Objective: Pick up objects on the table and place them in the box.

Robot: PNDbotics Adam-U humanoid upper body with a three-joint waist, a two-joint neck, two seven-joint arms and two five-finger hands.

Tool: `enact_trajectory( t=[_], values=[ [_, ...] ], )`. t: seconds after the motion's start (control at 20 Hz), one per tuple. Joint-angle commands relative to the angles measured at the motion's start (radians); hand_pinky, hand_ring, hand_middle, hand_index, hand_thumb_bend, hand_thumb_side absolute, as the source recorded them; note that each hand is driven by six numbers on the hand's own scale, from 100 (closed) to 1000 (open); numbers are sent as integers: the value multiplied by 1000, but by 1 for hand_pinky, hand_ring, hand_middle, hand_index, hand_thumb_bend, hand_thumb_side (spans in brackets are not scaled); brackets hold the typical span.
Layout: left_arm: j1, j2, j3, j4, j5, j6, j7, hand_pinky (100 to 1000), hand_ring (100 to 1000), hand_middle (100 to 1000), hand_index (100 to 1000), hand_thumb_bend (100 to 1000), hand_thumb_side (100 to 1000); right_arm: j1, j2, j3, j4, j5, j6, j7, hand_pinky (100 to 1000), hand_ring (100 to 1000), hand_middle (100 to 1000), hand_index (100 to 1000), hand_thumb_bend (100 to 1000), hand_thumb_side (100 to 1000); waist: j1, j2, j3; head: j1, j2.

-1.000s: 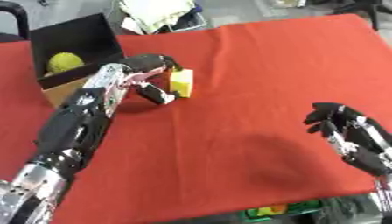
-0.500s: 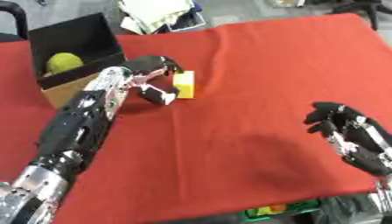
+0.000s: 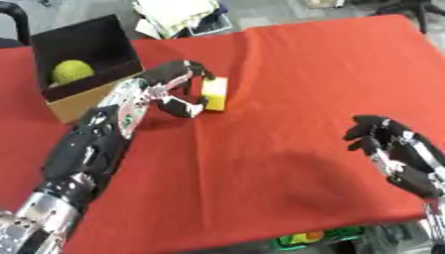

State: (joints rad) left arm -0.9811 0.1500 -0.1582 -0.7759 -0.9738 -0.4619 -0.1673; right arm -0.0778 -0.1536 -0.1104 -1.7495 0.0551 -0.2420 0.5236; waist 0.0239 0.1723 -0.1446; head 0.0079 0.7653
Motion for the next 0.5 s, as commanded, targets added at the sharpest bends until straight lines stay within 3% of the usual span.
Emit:
enact_trajectory(
  t=[0.05,0.3,0.5],
  values=[
    [-29,45,-1,-72,58,26,20,629,433,371,597,100,215,-7,-12,-6,-10,-5,-2,0,635,714,654,834,100,470,-1,-15,2,-4,5],
    [-41,122,15,-171,140,101,28,629,439,376,603,100,195,-7,-14,-11,-10,-4,0,-4,635,714,654,834,100,470,1,-16,9,-11,5],
    [-33,213,86,-184,173,167,76,622,448,387,614,100,202,-6,-16,-18,-11,-2,2,-10,635,714,653,834,100,470,5,-19,22,-25,5]
  ],
)
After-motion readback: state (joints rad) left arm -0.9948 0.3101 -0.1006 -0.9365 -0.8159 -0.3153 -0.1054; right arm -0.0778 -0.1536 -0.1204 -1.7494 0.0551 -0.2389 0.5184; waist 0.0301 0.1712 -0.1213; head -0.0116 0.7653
